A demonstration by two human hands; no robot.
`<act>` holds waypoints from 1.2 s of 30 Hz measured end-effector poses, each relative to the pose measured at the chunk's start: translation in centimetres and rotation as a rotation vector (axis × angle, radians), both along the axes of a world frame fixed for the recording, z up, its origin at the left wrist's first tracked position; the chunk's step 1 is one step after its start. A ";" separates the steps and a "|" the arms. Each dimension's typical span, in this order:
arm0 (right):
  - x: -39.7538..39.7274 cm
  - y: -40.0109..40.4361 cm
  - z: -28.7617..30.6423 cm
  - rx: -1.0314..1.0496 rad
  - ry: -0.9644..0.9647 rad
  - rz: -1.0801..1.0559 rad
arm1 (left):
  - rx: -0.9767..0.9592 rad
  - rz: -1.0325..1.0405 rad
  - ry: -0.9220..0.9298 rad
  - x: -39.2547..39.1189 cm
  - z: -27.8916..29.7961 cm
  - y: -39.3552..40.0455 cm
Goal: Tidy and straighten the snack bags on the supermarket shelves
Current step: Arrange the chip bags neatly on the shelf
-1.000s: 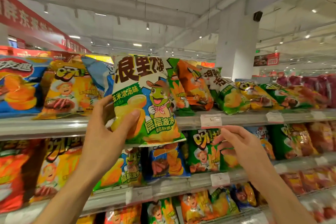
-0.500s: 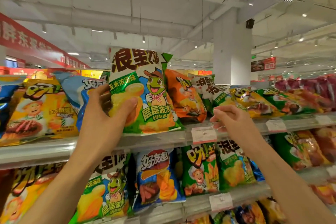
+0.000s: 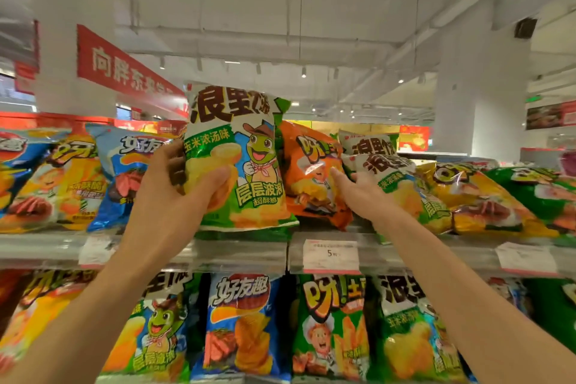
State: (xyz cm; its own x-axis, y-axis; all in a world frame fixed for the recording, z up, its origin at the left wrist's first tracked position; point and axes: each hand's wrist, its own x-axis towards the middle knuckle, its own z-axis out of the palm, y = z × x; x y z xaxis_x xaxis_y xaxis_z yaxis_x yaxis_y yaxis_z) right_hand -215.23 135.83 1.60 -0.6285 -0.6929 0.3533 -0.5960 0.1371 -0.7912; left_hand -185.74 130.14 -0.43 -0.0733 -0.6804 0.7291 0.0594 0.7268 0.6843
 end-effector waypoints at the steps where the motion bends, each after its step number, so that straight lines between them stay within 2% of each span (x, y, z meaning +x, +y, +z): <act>1: -0.4 -0.5 0.2 -0.002 -0.054 0.010 | 0.003 0.008 0.001 -0.1 0.1 0.2; 11: -2.3 -1.9 -0.8 -0.086 -0.293 0.195 | 0.016 0.050 -0.009 0.1 0.0 1.6; 15: -2.0 -1.9 -0.5 -0.138 -0.295 0.235 | 0.018 0.033 -0.014 0.6 0.0 1.5; 27: 0.2 2.3 3.2 -0.344 -0.078 0.162 | 0.013 0.039 -0.002 2.0 -0.3 0.5; 36: -3.5 9.2 2.7 -0.389 0.022 0.025 | -0.007 0.017 -0.069 -2.7 0.6 1.8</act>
State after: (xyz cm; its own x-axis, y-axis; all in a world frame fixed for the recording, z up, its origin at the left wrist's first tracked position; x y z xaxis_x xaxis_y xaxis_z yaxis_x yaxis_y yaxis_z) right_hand -218.75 145.01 4.26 -0.6025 -0.5193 0.6060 -0.6127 -0.1855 -0.7682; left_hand -188.46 131.96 0.20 -0.1121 -0.6769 0.7275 -0.0004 0.7322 0.6811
